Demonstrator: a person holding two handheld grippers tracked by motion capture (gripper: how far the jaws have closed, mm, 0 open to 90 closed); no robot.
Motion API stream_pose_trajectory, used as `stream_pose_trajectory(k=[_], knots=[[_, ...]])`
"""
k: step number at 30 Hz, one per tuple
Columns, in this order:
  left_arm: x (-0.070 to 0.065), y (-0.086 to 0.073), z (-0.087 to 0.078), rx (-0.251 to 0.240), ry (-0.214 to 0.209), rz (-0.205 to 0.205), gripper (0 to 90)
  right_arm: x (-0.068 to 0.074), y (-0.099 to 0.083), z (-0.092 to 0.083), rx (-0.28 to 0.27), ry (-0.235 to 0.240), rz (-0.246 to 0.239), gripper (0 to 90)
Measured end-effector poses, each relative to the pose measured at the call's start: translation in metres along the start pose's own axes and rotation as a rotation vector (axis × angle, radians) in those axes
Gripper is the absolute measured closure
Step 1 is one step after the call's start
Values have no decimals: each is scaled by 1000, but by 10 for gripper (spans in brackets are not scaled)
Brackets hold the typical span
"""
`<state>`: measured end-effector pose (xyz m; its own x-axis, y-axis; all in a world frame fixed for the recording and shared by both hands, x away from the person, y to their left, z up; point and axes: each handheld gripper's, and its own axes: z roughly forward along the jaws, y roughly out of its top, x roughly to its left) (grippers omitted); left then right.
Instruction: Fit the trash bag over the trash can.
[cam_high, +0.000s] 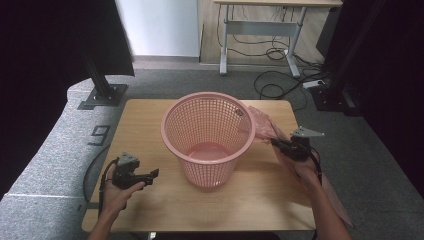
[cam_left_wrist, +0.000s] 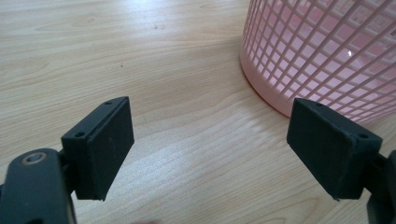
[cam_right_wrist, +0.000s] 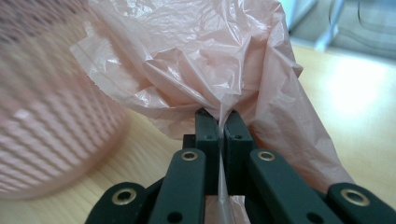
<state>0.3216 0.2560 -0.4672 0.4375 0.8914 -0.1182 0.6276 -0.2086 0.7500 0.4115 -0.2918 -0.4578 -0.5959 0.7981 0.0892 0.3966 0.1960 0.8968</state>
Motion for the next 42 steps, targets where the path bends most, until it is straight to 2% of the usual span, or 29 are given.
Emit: stream_pose_trajectory(k=[3,4,5,8,9,10,12,18,20,22,28,29,32,35,36,37,38,41,42], knots=[[0,0,0,0,-1,-1,145,7,11,-14,-56,42,-1,864],[0,0,0,0,-1,-1,145,7,11,-14,-56,42,-1,864],[0,0,0,-1,-2,-2,145,12,18,-23,-86,59,-11,863],[-1,0,0,-3,-2,-4,145,16,25,-31,-111,74,-23,863],[-1,0,-1,-7,-1,-7,145,20,32,-39,-141,89,-32,862],[-1,0,-1,-7,-1,-7,145,20,32,-39,-141,89,-32,862],[-2,1,-3,-23,3,-6,147,26,41,-51,-177,108,-46,862],[-3,10,-14,-89,-4,-8,151,30,60,-76,-256,117,-70,862],[-3,12,-15,-99,-7,-12,153,31,63,-80,-267,116,-76,862],[-3,16,-18,-113,-12,-17,154,31,72,-91,-304,125,-81,863],[-3,18,-19,-121,-12,-18,154,33,89,-101,-332,123,-101,863],[-3,19,-20,-124,-12,-17,154,35,97,-105,-342,128,-113,863],[-3,19,-20,-129,-14,-21,154,40,106,-108,-353,136,-125,863],[-1,20,-21,-132,-14,-27,155,57,124,-103,-345,172,-160,863],[-1,20,-21,-132,-14,-27,155,57,124,-103,-345,172,-160,863],[-1,20,-21,-136,-15,-33,155,60,127,-100,-338,176,-170,863],[0,20,-22,-135,-14,-31,156,71,135,-91,-328,202,-184,863],[1,20,-23,-140,-14,-33,156,87,144,-79,-318,243,-206,862],[1,20,-23,-140,-14,-33,156,87,144,-79,-318,243,-206,862]])
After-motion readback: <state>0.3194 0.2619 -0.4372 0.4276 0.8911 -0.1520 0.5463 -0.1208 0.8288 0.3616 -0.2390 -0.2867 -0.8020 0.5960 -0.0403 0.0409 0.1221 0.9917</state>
